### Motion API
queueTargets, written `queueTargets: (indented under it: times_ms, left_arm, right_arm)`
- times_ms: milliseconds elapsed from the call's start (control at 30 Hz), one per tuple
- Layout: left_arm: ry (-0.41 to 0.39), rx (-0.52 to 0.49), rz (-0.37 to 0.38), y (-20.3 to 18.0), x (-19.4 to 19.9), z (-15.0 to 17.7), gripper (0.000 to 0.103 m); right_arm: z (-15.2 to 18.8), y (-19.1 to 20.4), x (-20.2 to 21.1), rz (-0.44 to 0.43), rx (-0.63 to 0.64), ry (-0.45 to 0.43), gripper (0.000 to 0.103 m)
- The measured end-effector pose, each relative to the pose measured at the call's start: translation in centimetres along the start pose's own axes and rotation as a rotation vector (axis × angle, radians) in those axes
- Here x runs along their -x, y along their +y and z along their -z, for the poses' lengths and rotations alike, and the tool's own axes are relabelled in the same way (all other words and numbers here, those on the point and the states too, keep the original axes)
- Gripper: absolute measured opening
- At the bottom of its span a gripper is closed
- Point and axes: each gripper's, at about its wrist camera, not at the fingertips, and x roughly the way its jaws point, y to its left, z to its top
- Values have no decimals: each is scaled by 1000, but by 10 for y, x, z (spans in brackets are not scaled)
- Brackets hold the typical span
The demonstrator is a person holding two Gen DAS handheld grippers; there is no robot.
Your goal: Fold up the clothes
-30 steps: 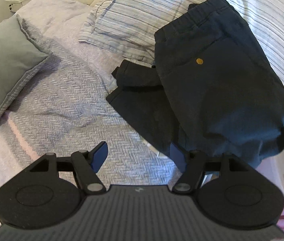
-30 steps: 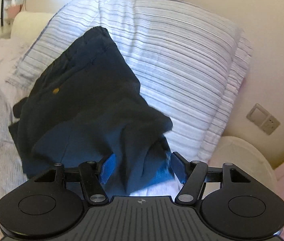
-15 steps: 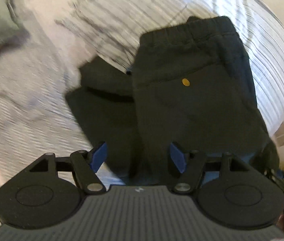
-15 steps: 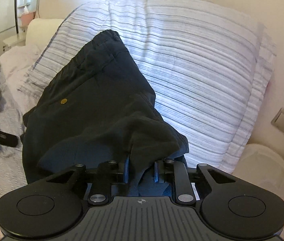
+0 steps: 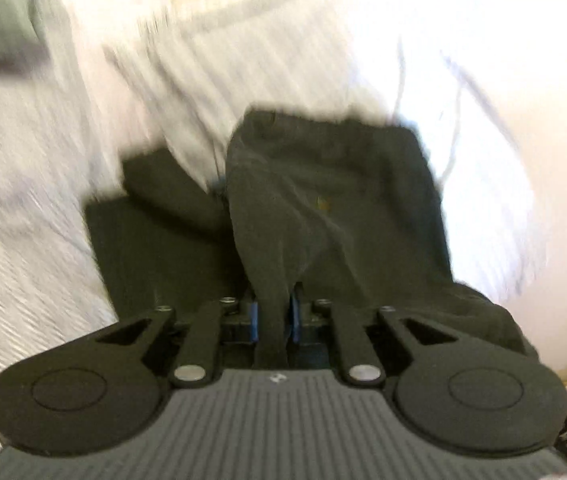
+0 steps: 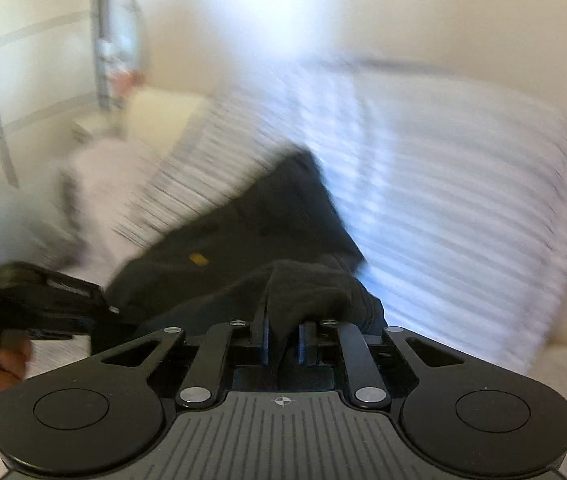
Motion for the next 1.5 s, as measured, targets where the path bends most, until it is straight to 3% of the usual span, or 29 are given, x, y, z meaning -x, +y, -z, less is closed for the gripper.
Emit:
queueTargets:
  times_ms: [200,600,700,733,800,867,967,1033,1133,1267,1500]
  left_arm:
    - [-274,21,-99,22,155,0,10]
    - [-767,-168,-405,22,543,13,11]
    - [-833,-268,-467,16,609,32,12]
    - [-829,-294,-492,18,621,39,13]
    - [-754,-289,-522,33,631,56,19]
    - [-612,-206,-556,63,619,81,24]
    - [-391,-32,-648,116,593,138,24]
    - [-240,101,-722,155,573,183,22]
    - [-94,219,-853,183,562,250,22]
    - [-50,327,-921,186,573,314,22]
    - [-111,339,-1030,147,598,349,24]
  right_arm:
    - [-21,85,60,-262,47,-144,11]
    - [-36,291,206,-784,102,-431,11]
    - [-29,338,244,-855,114,-466,12]
    - [-24,352,251,-867,132,-451,13]
    - [-7,383,254,-863,217,-309,37]
    - [16,412,249,-831,308,-128,57]
    - [66,443,227,-707,419,189,58]
    - [86,447,227,-688,461,260,58]
    - [111,447,233,-689,513,309,58]
    - [144,446,241,-688,583,375,58]
    - [197,440,262,-698,702,470,58]
